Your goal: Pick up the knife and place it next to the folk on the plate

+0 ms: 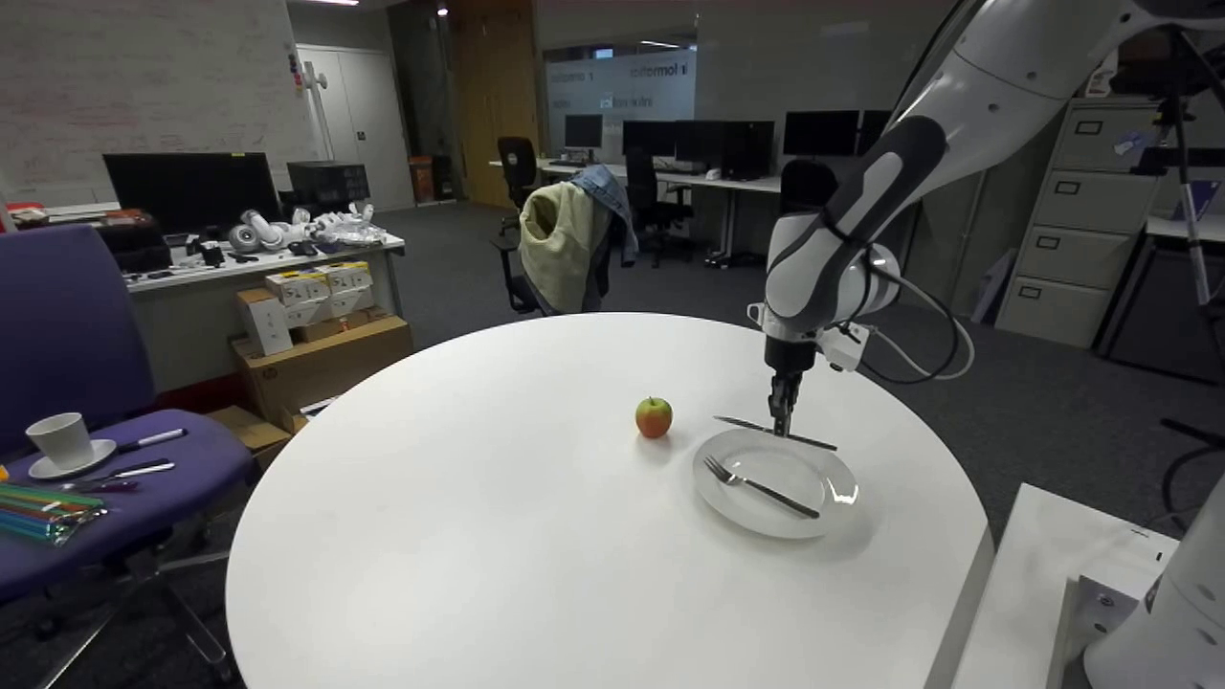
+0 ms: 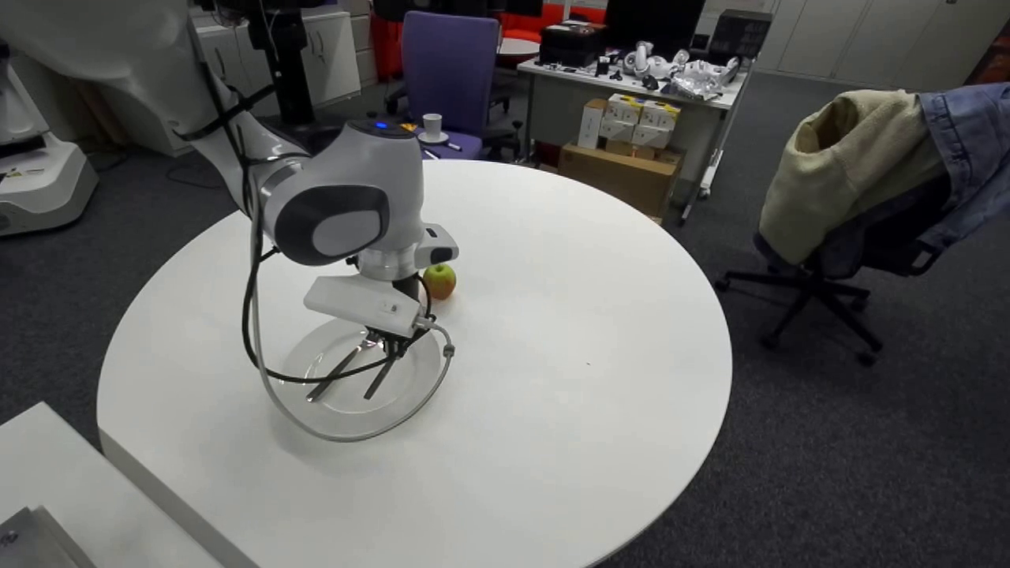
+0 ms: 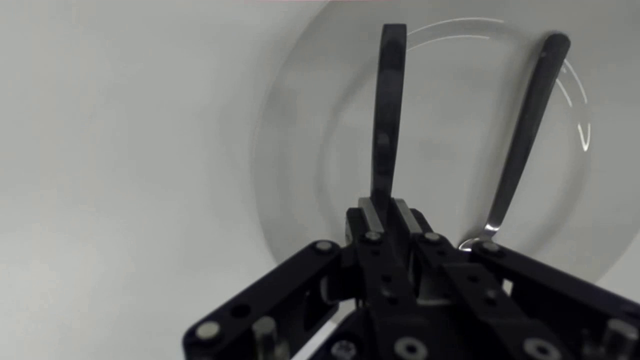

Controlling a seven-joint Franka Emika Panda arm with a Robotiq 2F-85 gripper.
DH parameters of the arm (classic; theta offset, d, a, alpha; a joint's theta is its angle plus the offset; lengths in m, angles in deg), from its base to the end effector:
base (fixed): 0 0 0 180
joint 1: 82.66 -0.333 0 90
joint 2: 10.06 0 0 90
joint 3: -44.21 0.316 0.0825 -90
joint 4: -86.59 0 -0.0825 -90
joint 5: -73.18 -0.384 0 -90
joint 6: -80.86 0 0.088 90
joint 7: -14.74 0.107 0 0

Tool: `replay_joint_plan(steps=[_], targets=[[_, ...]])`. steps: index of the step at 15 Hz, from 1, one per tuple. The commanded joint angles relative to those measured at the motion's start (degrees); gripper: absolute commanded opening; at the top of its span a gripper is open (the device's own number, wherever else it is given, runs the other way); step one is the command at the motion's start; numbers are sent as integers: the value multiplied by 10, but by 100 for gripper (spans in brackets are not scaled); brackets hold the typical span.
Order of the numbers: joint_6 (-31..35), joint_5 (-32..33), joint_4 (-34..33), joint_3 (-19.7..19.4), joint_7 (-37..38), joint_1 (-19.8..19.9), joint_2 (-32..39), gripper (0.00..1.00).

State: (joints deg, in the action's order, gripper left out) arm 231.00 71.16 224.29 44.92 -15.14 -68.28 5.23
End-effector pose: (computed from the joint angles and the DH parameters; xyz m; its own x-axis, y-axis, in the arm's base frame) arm 0.4792 -0.1172 0.2002 0.9678 0.2494 -0.0338 0.2480 -0.9679 -0.0416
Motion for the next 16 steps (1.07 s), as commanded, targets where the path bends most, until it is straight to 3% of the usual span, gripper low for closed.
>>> replay_joint_plan(steps=[1, 8, 16], targets=[[0, -2, 53, -4, 17, -19, -51, 2], [122, 24, 73, -34, 177, -68, -30, 2], [108, 43, 70, -48, 226, -84, -12, 2]])
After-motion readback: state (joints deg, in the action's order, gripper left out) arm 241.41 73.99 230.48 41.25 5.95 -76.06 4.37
